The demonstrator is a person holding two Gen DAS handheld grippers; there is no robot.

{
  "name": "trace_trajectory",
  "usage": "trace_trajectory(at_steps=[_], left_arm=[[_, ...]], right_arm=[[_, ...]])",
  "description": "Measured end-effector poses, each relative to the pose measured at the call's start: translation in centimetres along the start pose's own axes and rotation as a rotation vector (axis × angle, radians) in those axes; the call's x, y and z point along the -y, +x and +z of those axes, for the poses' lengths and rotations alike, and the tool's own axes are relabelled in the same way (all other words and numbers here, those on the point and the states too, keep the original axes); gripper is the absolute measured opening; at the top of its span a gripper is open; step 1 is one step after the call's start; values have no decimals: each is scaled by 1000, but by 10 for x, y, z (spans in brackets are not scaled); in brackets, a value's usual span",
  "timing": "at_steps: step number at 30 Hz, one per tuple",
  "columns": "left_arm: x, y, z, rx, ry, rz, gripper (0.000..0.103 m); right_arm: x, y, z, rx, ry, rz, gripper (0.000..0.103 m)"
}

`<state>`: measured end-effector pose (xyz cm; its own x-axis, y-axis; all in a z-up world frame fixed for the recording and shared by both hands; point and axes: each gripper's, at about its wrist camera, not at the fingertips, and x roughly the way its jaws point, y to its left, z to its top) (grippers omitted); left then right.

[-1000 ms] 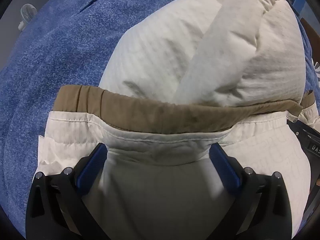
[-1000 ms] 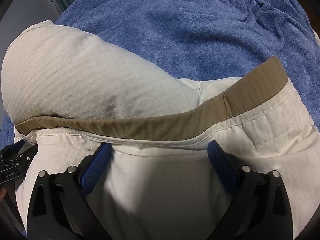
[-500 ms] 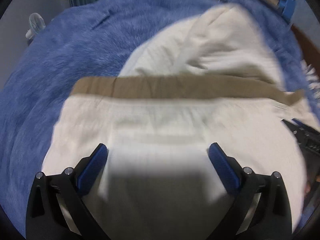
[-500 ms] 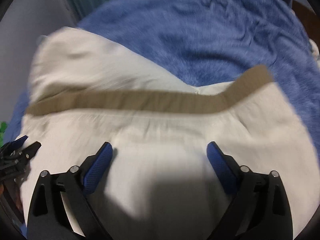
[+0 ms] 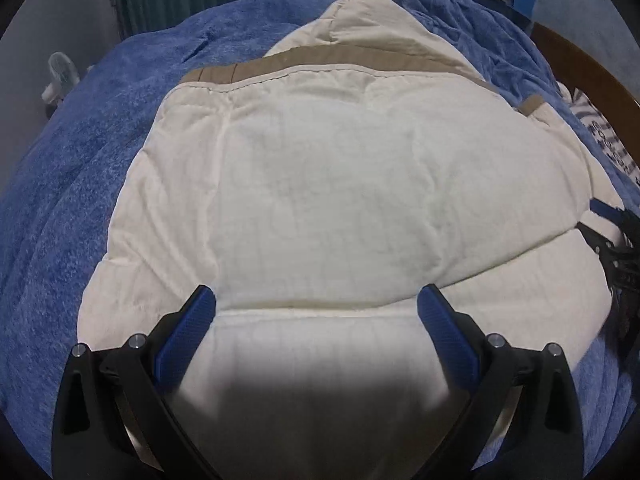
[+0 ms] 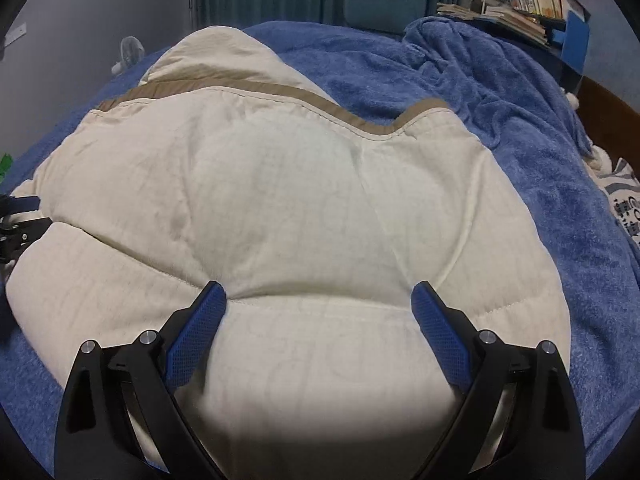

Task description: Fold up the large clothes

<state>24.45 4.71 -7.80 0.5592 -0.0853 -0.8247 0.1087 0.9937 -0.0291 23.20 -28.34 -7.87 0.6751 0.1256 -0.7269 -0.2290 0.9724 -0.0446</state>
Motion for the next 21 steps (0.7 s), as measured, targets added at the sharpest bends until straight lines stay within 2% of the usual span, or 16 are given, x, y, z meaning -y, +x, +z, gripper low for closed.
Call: trace_trajectory(at_steps=[6, 11, 14, 17, 19, 21], left_arm=[[6, -15, -11, 40, -4, 22, 97], [11, -40, -23, 62, -3, 65, 97], [7, -58, -35, 71, 8, 39, 97], [-2, -68, -50, 67, 7, 24, 97], [-8, -65, -58, 68, 10, 12, 97], [-13, -57, -62, 57, 5, -7, 97]], right_arm=[[2, -5, -1, 8, 24, 14, 90], [4, -30, -4, 24, 56, 15, 90], [10, -50, -11, 49, 51, 15, 90], [18, -63, -17, 90, -2, -74, 90], [29, -52, -25, 52, 7, -122, 90], [43, -37, -35, 20, 81, -58, 93]])
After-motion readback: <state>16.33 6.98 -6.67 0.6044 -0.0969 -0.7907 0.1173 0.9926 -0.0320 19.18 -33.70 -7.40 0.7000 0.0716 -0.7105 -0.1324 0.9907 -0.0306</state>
